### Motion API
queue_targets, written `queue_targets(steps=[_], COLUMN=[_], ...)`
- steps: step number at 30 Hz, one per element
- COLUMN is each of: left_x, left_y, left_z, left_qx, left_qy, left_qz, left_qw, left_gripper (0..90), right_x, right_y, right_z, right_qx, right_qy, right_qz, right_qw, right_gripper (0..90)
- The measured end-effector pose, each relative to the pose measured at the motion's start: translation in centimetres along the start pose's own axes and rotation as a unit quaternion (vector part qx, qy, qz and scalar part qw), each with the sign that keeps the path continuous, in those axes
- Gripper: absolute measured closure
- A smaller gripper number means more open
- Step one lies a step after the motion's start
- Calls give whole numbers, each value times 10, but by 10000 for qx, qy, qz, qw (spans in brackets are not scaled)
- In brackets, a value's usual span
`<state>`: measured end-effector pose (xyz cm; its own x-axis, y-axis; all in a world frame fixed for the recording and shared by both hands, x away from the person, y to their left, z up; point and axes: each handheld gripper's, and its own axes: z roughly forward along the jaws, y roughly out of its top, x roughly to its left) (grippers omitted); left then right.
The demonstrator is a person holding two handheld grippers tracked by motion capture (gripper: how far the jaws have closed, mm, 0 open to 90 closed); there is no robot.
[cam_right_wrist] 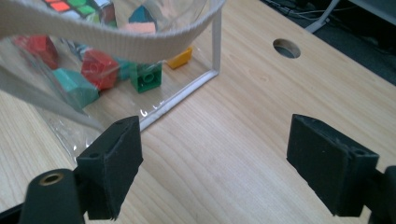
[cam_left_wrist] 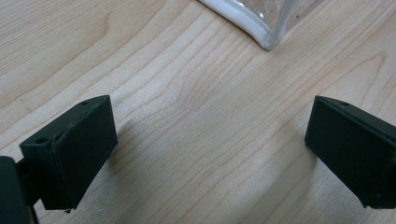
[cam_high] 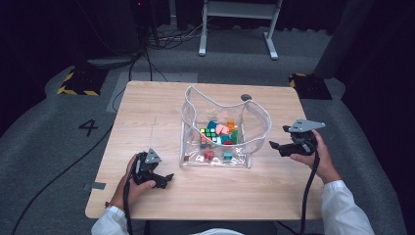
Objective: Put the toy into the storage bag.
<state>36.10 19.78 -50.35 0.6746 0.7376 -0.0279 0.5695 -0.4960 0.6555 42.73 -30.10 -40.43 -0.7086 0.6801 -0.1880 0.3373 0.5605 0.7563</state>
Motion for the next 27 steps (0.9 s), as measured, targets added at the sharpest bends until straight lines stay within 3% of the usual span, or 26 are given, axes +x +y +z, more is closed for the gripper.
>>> queue_targets(steps=[15, 27], left_x=[0, 0], left_y=[0, 0], left_z=[0, 0], left_qx=[-2, -1], left_qy=[-1, -1], left_qz=[-2, -1], left_qw=[10000, 10000], left_gripper=[24, 24], right_x=[12, 22], right_y=[-26, -51], right_z=[11, 8], right_qx=[247, 416], right_qy=[148, 262], right_qz=[14, -22], right_qw=[9996, 9988], right_gripper=[182, 180])
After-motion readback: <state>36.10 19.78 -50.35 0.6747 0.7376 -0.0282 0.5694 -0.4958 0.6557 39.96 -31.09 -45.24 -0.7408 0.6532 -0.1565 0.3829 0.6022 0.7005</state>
